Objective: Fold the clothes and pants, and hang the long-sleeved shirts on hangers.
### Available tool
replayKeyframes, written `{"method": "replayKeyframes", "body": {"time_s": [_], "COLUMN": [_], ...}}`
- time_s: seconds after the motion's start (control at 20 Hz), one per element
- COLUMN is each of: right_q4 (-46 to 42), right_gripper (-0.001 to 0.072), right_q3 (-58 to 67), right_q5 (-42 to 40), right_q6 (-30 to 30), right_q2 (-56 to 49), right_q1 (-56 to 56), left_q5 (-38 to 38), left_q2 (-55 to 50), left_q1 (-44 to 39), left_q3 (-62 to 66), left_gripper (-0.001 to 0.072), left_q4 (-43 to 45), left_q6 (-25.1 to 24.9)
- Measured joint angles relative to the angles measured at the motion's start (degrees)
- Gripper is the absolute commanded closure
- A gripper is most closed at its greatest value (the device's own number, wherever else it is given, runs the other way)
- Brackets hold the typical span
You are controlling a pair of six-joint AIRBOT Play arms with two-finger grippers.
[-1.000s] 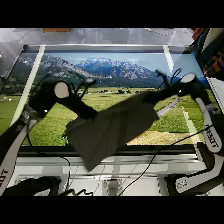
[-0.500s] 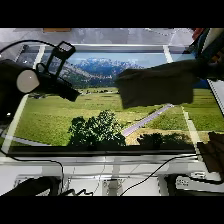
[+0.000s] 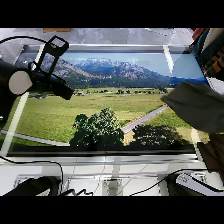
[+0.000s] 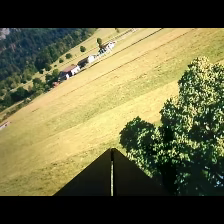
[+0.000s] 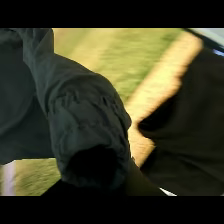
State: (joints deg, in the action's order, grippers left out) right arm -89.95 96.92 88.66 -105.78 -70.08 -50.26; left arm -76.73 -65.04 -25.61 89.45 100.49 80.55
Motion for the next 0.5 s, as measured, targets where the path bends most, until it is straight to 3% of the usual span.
{"method": "replayKeyframes", "body": {"time_s": [0.25, 0.5], "right_q4": [-11.47, -20.57], "right_gripper": [0.0684, 0.0684], "right_q3": [0.0, 0.0], "right_q5": [6.08, 7.08], "right_q6": [-1.97, -4.74], "right_q2": [4.09, 6.8], "right_q1": [-12.61, -22.6], "left_q5": [0.09, 0.22], "left_q2": [0.02, 0.02], "left_q1": [0.0, 0.0], "left_q3": [0.0, 0.0], "left_gripper": [0.0703, 0.0703], "left_q4": [1.29, 2.47], "left_q6": [-0.02, -0.02]}}
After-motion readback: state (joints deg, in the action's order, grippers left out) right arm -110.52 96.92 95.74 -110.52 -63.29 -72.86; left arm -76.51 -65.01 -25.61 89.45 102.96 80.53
